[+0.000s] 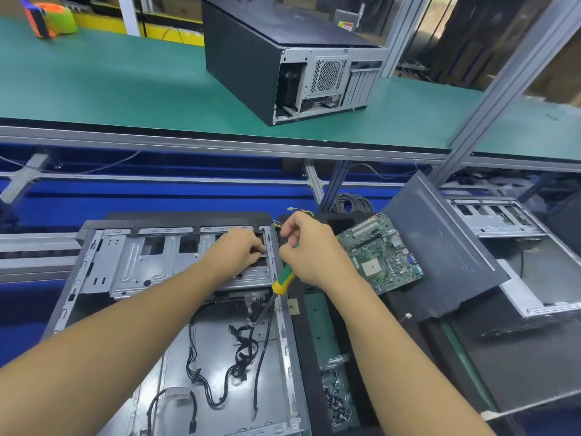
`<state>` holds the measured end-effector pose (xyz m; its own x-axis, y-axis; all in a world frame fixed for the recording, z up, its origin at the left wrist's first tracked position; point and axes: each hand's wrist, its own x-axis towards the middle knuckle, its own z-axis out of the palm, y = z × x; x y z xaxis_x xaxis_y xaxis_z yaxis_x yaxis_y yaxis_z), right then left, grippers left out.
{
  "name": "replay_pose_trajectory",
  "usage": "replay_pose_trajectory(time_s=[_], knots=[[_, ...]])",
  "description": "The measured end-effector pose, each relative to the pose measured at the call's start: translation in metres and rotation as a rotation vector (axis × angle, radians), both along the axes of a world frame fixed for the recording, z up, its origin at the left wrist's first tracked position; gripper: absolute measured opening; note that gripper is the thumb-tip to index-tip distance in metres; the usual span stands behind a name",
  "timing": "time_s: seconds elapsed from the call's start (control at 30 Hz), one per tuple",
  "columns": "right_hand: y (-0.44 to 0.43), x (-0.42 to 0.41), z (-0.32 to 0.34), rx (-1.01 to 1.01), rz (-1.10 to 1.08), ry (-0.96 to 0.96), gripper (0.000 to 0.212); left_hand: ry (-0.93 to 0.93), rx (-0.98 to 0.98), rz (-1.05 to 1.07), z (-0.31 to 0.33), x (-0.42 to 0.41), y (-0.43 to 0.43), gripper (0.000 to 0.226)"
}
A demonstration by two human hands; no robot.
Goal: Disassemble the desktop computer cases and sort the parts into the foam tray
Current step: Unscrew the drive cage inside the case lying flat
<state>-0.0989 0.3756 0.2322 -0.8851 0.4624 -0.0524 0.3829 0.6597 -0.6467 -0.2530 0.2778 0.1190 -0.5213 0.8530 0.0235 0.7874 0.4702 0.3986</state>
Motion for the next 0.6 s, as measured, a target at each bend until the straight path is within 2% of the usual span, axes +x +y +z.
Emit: replay_pose_trajectory(time_s=[0.13,0.27,0.37,0.47,0.53,0.6], knots=[[-0.008,0.002,-0.001,-0.009,-0.001,-0.072,0.017,0.003,-0.039,-0.004,0.002,0.000,0.000,0.009],[-0.039,-0.001,-0.014,-0.135,-0.015,-0.208,0.014,-0.047,0.055,0.011,-0.001,-0.004,0.000,0.006],[-0.061,-0.006,-0.033,-0.060,0.003,-0.363,0.017,-0.053,0.056,-0.016,-0.003,-0.007,0.000,0.013],[-0.079,-0.011,-0.056,-0.060,0.011,-0.543,0.006,-0.054,0.086,-0.020,-0.003,-0.005,-0.001,0.015],[-0.088,-0.012,-0.070,-0.099,-0.031,-0.585,0.007,-0.065,0.095,0.005,-0.002,-0.006,-0.001,0.018],[-0.093,-0.011,-0.083,-0.121,-0.099,-0.583,0.018,-0.067,0.072,0.019,0.001,-0.006,0.002,0.018]])
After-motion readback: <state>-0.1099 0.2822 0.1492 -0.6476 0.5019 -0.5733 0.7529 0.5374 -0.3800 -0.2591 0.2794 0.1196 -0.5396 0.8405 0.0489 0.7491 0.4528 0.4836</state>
